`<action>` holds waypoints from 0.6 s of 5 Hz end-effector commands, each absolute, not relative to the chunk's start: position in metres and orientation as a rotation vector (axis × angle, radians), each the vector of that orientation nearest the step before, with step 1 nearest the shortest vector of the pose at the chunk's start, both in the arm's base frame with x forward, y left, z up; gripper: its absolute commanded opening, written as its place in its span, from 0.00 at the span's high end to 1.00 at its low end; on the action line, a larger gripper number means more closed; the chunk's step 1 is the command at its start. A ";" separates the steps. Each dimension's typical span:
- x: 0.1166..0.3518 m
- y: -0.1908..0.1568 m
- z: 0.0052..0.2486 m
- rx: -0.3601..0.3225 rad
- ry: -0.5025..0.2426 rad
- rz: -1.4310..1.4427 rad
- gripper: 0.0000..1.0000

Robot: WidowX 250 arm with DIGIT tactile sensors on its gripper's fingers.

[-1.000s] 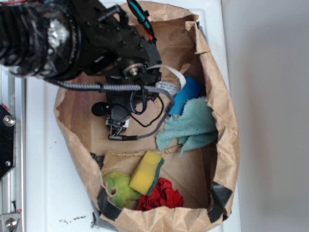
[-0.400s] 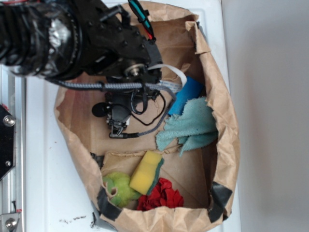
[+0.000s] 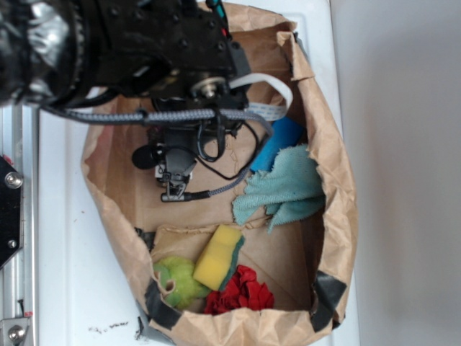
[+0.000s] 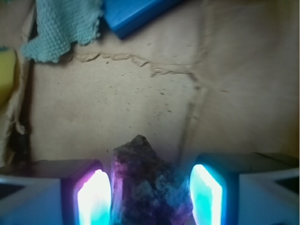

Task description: Grab the rock.

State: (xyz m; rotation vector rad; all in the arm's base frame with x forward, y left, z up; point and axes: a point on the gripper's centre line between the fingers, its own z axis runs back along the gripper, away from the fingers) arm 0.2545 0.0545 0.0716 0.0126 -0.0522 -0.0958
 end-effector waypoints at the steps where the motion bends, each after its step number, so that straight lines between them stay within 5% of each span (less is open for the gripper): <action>1: 0.265 0.042 0.138 0.070 -0.160 0.000 1.00; 3: 0.269 0.010 0.155 0.119 -0.188 0.062 1.00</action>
